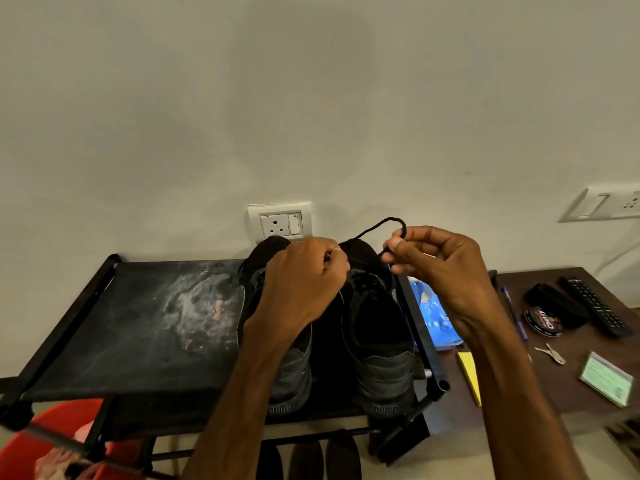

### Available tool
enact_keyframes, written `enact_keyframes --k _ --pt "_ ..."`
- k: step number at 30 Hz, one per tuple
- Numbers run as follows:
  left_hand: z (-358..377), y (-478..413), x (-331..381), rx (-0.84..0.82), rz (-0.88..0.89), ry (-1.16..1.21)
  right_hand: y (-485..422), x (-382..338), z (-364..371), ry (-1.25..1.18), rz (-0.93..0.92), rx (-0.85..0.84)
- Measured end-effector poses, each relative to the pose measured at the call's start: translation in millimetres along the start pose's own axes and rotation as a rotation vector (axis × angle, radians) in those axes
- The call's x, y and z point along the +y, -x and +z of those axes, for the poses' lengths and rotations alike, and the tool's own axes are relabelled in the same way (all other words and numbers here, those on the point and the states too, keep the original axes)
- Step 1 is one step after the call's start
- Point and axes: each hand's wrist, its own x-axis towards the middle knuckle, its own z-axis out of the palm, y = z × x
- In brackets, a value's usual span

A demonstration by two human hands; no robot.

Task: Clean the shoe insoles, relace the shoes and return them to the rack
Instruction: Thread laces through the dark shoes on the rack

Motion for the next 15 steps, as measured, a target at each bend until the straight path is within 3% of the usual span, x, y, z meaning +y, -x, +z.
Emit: enact_keyframes --k 4,8,15 --pt "2 1 -12 -0.073 -0.001 -0.271 -2 6 -5 0.245 0.042 0.048" --pt "-3 -2 -13 -0.18 0.067 -0.172 -1 12 -15 0.418 0.03 0.102" --pt "8 -3 16 -0.339 0.233 -0.221 0 6 -20 0.572 -0.047 -0.215"
